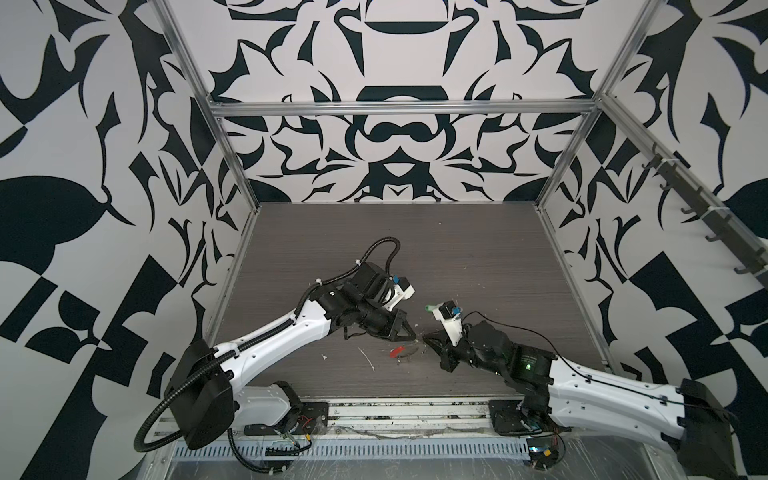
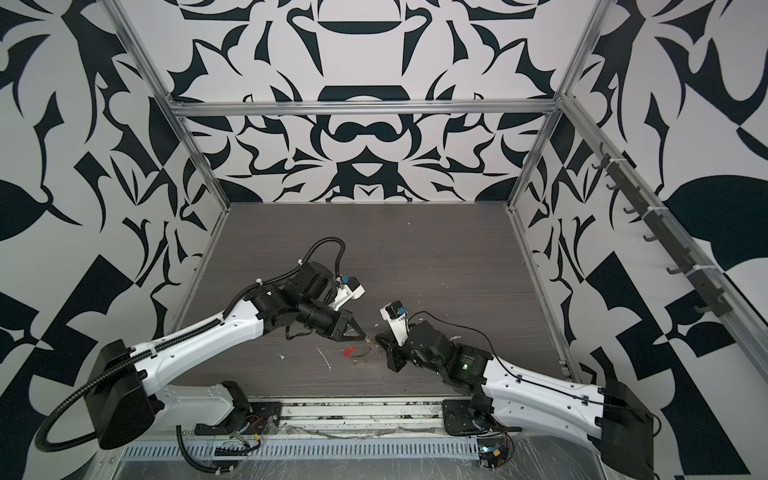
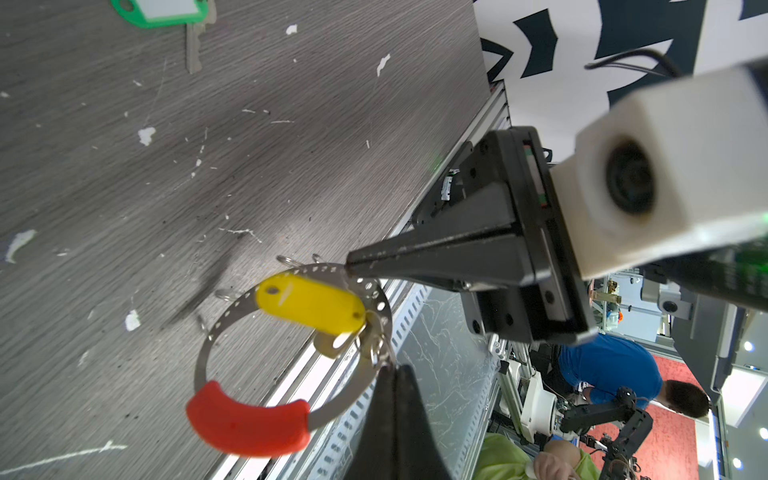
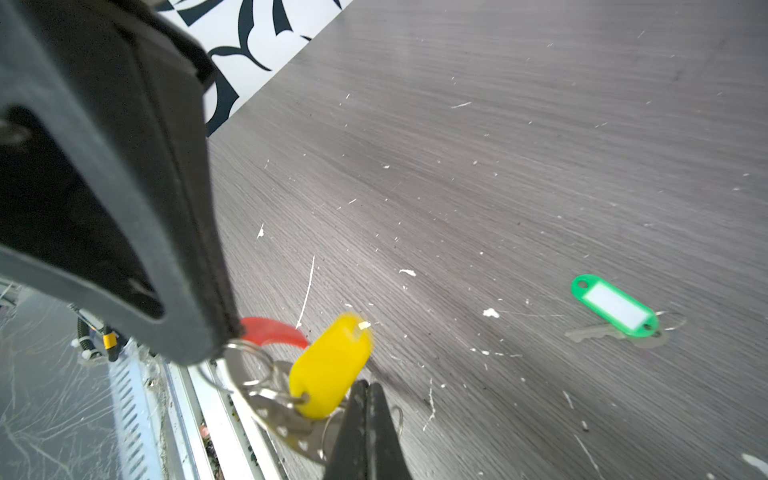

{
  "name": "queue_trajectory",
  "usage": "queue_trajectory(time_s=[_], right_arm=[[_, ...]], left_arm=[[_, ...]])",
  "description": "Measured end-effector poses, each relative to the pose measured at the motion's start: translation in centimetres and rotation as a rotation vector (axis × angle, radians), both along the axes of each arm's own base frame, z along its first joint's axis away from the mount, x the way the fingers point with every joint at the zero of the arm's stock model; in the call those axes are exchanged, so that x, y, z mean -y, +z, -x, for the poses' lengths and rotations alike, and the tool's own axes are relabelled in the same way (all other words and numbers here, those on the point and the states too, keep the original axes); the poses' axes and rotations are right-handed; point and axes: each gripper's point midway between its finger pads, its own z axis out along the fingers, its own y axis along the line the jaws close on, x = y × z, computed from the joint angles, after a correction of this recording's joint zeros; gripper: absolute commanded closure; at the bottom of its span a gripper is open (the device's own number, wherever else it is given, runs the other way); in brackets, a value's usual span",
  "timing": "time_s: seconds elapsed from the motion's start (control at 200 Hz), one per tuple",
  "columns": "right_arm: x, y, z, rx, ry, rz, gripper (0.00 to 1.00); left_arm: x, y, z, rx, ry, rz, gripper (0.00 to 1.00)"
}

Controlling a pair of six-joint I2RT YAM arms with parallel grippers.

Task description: Remove the keys from the keyring

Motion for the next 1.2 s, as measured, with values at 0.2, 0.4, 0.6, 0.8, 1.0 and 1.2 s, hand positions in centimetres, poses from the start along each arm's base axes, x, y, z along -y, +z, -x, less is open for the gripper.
queue_trajectory(time_s=[0.2, 0.4, 0.6, 0.8, 1.0, 1.2], right_arm=[[0.3, 0.5, 0.0, 0.009, -0.006, 0.01, 0.94], [0.2, 1.6, 0.3, 0.028, 0.017, -0.015, 0.66], [0.3, 2.5, 0.7, 0.029, 0.03, -0.053, 0.61], [-0.1, 2.2, 1.4, 0.009, 0.055, -0.046, 0.56], [-0.5, 2.1, 2.4, 0.006, 0.087, -0.045, 0.53], [-0.3, 2.3, 2.9, 0.015, 0.089, -0.051, 0.53]], left_arm=[[0.0, 1.2, 0.2, 0.039, -0.009, 0.045, 1.0], [0.0, 1.3, 0.2, 0.047, -0.013, 0.052, 1.0], [0.0, 1.4, 0.2, 0.05, -0.013, 0.055, 1.0], [0.0, 1.4, 0.2, 0.052, -0.015, 0.055, 1.0], [0.0, 1.4, 0.2, 0.054, -0.015, 0.055, 1.0], [-0.1, 1.4, 0.2, 0.059, -0.018, 0.055, 1.0]])
